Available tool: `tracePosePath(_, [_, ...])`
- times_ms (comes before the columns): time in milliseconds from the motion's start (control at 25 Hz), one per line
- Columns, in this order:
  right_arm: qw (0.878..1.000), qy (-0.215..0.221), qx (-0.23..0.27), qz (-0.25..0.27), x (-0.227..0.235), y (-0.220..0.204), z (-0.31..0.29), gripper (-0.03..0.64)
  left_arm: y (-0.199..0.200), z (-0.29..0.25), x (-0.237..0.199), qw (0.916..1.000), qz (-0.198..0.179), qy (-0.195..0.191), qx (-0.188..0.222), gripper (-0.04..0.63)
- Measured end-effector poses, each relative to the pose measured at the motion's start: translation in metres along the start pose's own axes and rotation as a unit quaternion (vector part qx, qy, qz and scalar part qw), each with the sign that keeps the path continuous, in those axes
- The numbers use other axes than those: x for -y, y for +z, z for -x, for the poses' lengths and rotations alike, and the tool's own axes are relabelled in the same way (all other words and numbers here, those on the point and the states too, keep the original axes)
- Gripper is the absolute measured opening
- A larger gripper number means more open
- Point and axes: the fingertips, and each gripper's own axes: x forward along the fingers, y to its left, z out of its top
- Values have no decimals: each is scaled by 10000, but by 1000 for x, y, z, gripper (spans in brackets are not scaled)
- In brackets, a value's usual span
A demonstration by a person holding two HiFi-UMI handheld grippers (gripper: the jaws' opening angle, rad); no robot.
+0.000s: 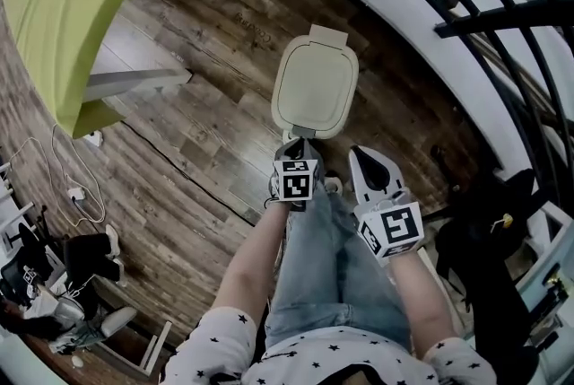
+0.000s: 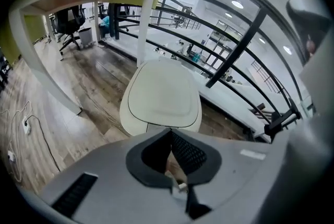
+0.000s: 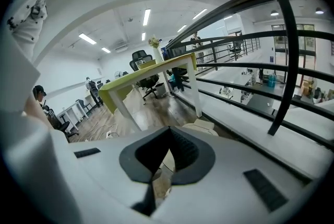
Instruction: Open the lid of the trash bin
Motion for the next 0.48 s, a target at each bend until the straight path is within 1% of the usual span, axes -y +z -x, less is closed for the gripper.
tracePosePath(200, [9999,-69,-62,-72,6,-12,-3,-6,-7,-18,-3,10000,-72,-19,28,12])
tracePosePath(480, [9997,-162,-104,-170,12,-26,-5,-6,-17,-38,-11,9998,-197,12,-86,12])
